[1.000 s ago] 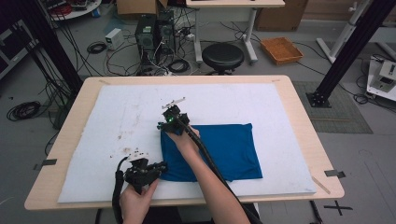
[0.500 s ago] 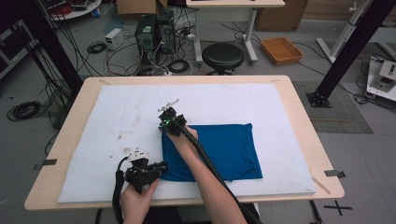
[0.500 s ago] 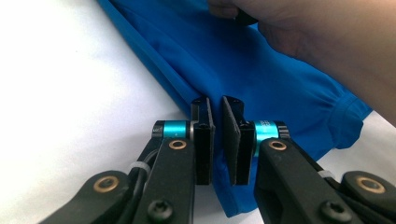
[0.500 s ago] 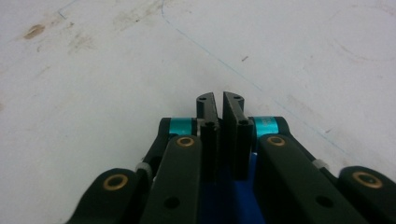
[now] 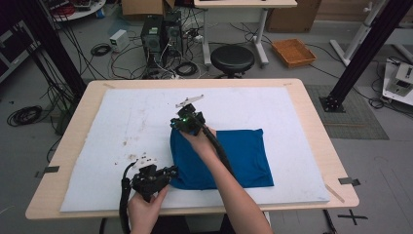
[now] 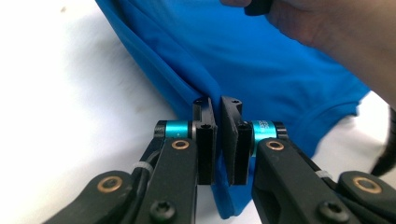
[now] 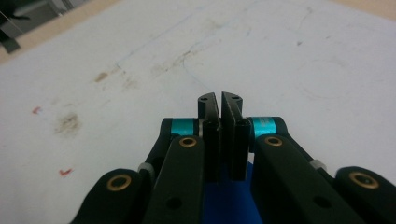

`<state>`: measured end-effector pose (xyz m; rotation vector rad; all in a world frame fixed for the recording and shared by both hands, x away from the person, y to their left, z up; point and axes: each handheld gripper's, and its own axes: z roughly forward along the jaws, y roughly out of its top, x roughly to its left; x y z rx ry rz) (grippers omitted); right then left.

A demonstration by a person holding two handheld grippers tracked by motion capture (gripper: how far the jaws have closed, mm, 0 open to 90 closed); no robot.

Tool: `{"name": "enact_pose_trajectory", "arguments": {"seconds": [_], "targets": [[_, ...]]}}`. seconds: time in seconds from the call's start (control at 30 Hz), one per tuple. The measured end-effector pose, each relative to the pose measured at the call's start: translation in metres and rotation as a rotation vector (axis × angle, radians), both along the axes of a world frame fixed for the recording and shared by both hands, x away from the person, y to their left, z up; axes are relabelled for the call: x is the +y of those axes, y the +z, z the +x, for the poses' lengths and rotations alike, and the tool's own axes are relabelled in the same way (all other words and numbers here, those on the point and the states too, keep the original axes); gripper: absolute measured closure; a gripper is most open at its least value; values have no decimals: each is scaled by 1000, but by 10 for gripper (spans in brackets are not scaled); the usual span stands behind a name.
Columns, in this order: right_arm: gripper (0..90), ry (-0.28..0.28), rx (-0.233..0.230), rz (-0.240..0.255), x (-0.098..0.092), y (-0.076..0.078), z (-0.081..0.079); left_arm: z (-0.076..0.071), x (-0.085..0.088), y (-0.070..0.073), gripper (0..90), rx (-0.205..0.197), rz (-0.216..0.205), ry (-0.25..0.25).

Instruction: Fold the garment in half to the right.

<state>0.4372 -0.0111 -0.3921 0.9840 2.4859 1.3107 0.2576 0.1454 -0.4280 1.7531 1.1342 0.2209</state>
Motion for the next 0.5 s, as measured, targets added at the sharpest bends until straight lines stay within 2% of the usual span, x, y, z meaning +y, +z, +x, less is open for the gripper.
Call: {"name": "enact_pose_trajectory", "arguments": {"seconds": [0.23,0.5], "targets": [[872,6,7,53,-53,23,0,6,-32,19,843,-26,-61,-91],[872,-40,2,56,-120,33,4,17,-87,27,844,-43,-69,-191]]}}
